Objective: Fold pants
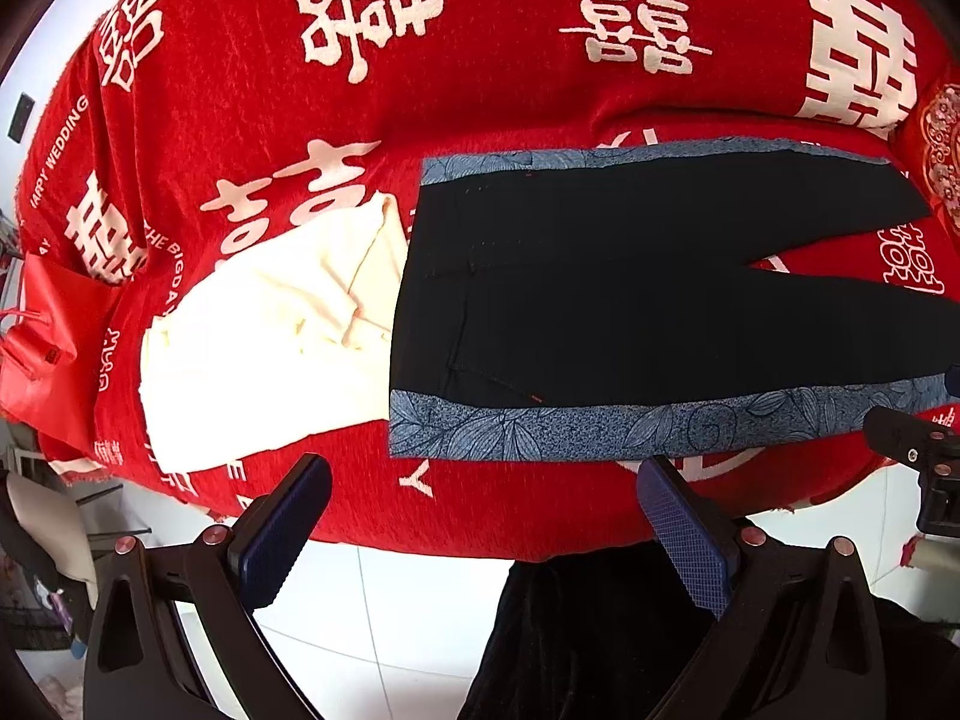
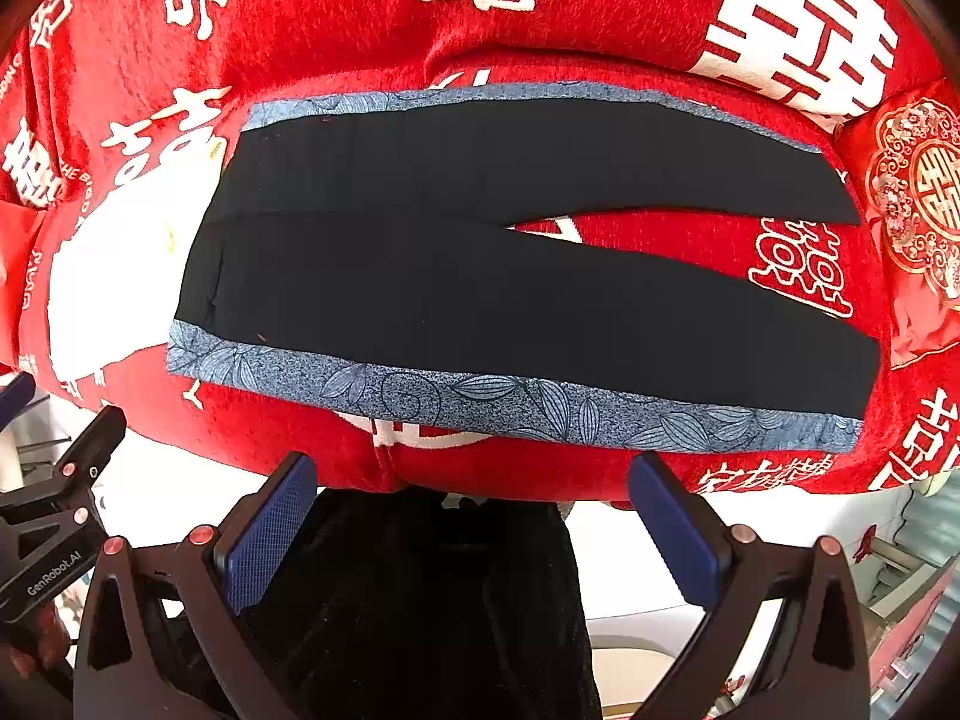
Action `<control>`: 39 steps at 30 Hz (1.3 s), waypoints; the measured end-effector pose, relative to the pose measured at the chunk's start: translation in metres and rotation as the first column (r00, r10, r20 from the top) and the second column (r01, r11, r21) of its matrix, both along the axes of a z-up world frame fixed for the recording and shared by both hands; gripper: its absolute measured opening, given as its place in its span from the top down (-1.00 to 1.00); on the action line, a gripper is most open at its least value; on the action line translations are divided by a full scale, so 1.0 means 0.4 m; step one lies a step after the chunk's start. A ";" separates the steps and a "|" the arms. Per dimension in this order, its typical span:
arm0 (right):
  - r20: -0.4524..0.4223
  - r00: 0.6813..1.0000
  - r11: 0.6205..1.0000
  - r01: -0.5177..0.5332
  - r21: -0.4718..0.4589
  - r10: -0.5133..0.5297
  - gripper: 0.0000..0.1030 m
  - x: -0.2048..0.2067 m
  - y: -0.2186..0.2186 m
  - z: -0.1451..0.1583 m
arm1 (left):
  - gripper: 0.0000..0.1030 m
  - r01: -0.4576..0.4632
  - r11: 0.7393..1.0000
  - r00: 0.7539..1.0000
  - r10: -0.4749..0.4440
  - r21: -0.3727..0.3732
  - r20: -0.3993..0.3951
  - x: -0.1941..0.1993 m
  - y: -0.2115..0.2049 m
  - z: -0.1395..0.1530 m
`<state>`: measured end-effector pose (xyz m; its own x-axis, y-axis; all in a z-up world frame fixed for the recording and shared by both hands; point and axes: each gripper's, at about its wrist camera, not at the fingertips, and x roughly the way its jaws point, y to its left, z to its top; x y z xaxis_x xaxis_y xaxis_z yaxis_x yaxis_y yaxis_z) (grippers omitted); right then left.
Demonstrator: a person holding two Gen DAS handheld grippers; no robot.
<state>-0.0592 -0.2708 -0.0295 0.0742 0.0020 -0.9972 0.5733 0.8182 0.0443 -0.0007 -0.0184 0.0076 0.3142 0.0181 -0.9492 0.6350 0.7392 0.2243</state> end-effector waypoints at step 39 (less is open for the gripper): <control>-0.008 1.000 0.999 0.030 0.010 -0.030 -1.00 -0.007 -0.025 -0.006 | -0.99 0.038 0.999 0.999 -0.038 0.024 -0.004 0.002 -0.023 -0.011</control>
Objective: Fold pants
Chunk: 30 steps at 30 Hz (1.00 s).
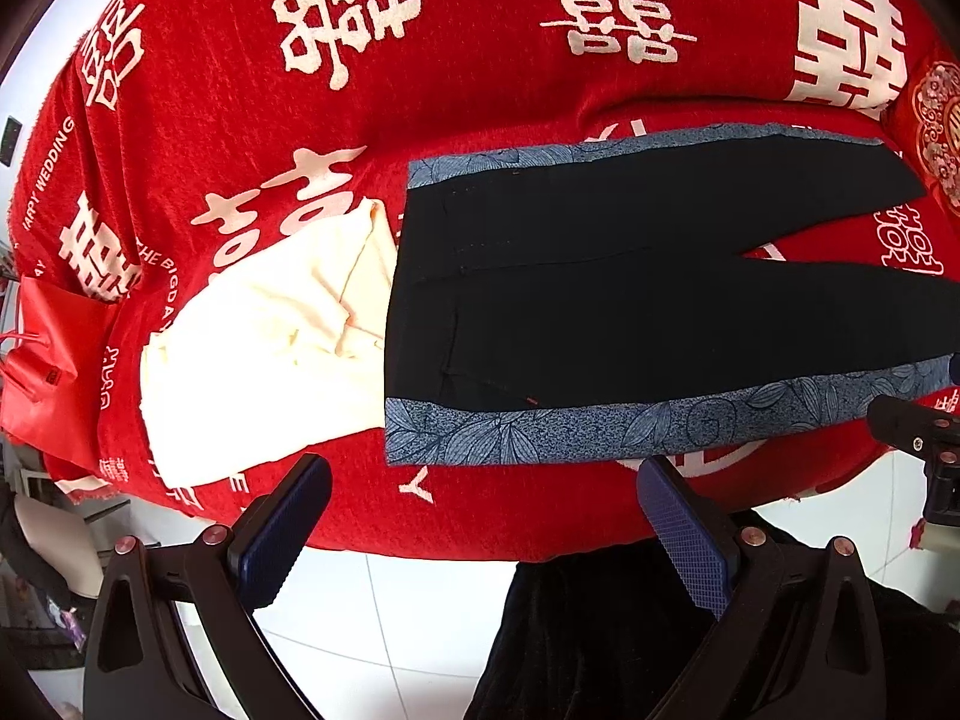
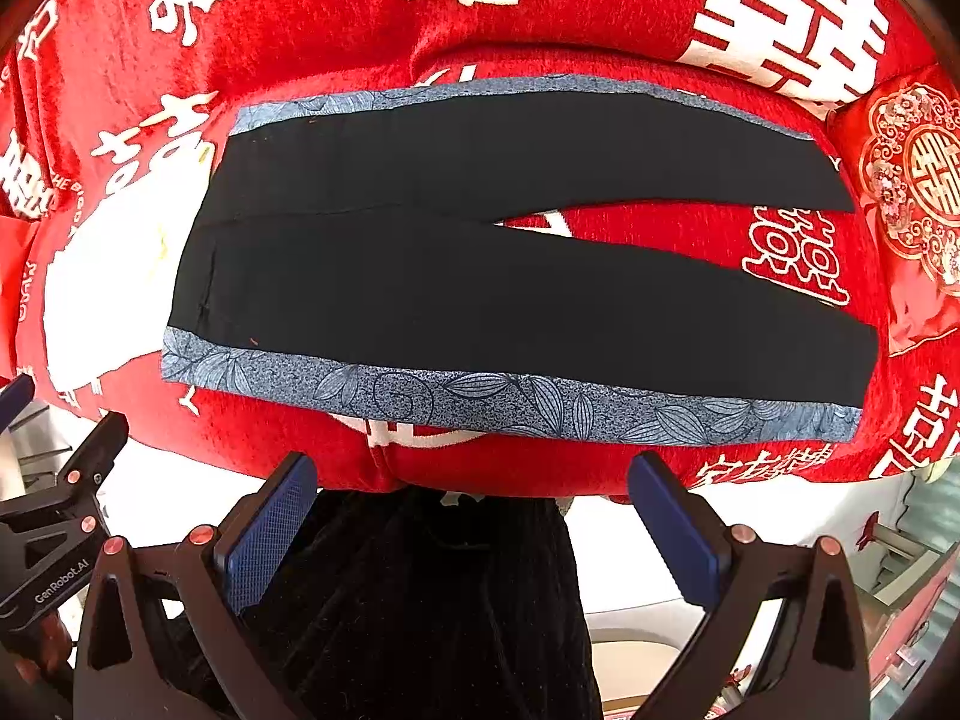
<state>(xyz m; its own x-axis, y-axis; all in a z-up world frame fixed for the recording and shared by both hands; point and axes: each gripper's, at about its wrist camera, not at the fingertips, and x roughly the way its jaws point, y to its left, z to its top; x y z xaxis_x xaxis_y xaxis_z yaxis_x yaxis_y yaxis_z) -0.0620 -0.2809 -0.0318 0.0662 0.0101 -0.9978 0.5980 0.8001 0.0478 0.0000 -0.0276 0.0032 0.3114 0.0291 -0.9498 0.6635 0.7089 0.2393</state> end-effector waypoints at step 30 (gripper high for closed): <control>0.084 0.995 0.995 -0.067 0.074 0.061 -1.00 -0.057 -0.082 0.021 | -0.99 -0.152 0.988 0.988 0.151 0.018 0.020 -0.045 -0.056 0.017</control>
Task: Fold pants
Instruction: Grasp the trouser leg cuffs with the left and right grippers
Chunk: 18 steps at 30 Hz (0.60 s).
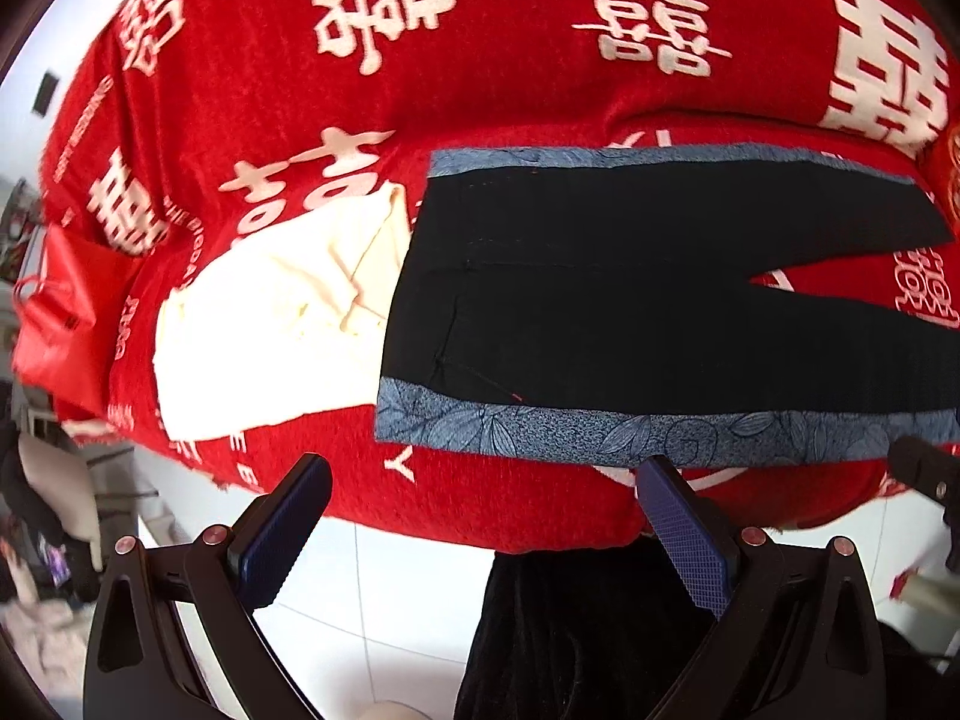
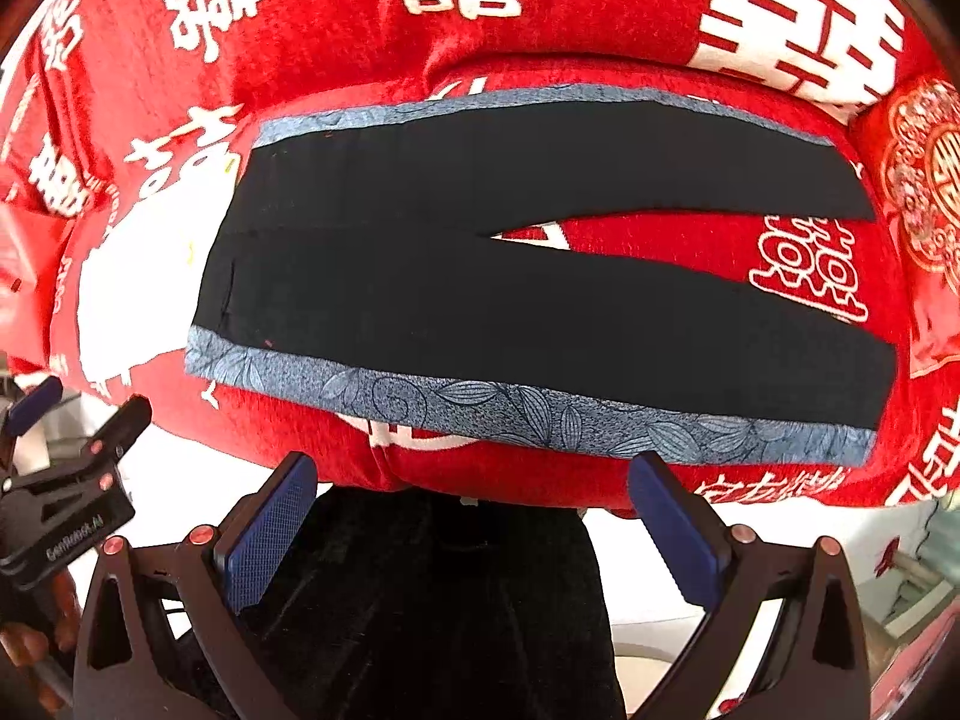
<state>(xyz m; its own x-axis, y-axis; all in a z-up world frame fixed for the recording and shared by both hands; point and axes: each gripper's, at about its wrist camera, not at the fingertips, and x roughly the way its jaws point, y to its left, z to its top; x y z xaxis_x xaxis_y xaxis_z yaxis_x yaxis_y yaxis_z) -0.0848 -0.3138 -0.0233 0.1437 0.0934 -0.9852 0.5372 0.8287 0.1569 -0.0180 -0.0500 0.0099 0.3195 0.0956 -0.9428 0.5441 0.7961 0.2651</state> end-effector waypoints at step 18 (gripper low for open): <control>0.048 0.990 0.975 0.121 0.186 -0.133 -1.00 -0.037 -0.023 -0.122 | -0.99 -0.026 1.000 0.993 0.027 0.008 -0.118 0.020 0.023 -0.121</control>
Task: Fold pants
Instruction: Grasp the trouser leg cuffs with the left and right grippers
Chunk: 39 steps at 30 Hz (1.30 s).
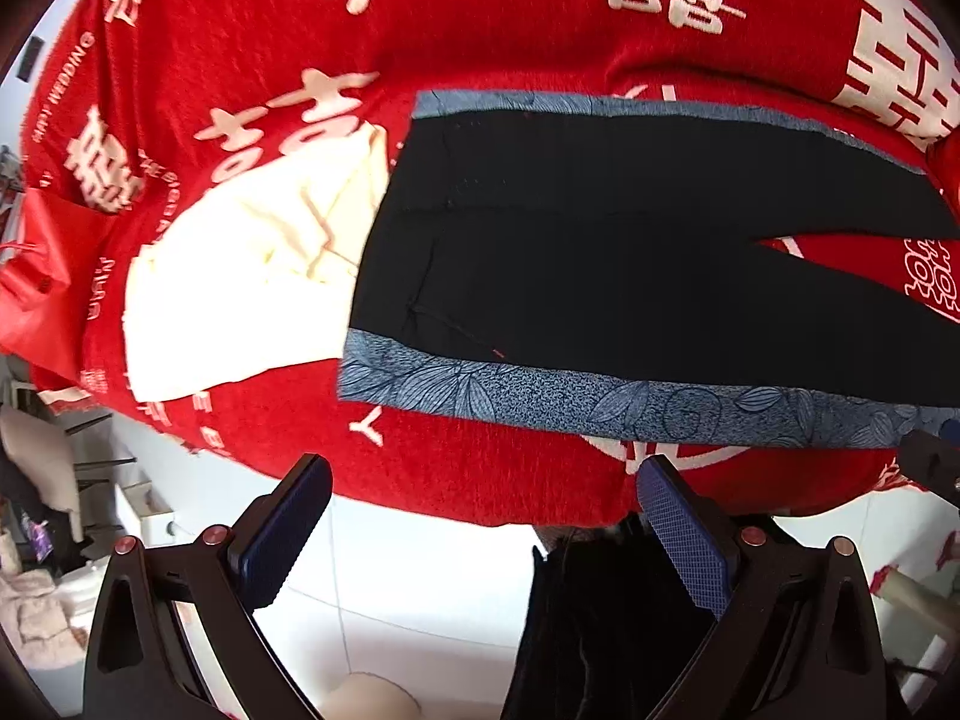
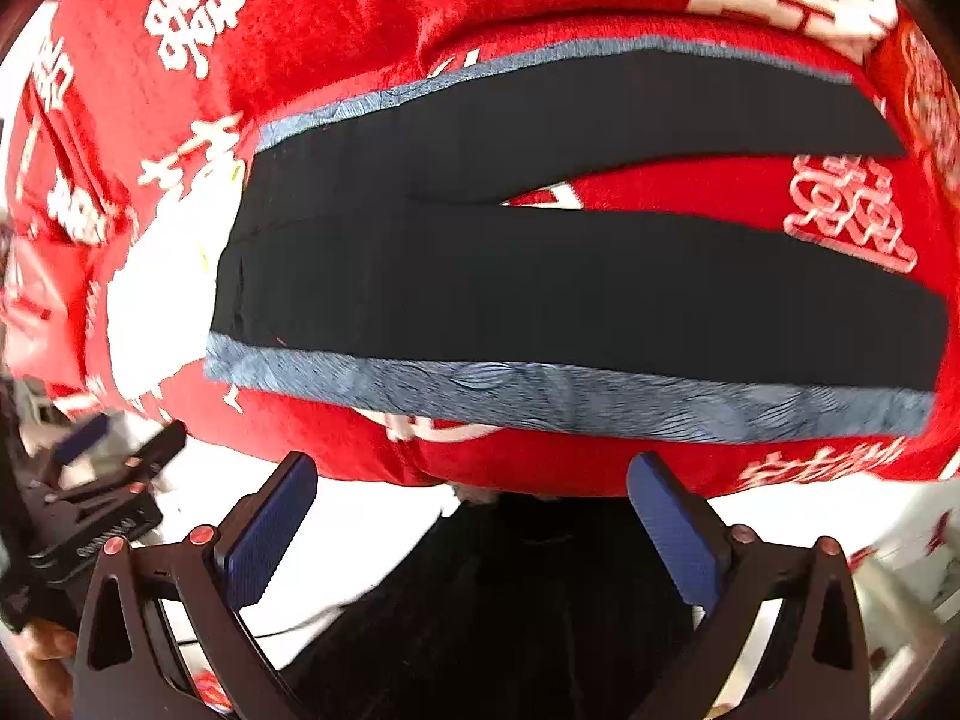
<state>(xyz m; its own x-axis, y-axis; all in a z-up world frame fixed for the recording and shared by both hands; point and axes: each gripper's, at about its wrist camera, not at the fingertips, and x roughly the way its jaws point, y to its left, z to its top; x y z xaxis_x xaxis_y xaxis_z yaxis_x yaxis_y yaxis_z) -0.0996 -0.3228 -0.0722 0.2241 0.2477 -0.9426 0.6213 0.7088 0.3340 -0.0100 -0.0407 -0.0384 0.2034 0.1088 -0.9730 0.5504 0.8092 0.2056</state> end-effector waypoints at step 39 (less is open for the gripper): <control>0.180 0.791 0.622 0.296 0.725 -0.585 0.08 -0.072 0.014 -0.552 | -0.57 -0.421 0.804 0.891 0.281 -0.420 -0.356 0.193 0.217 -0.422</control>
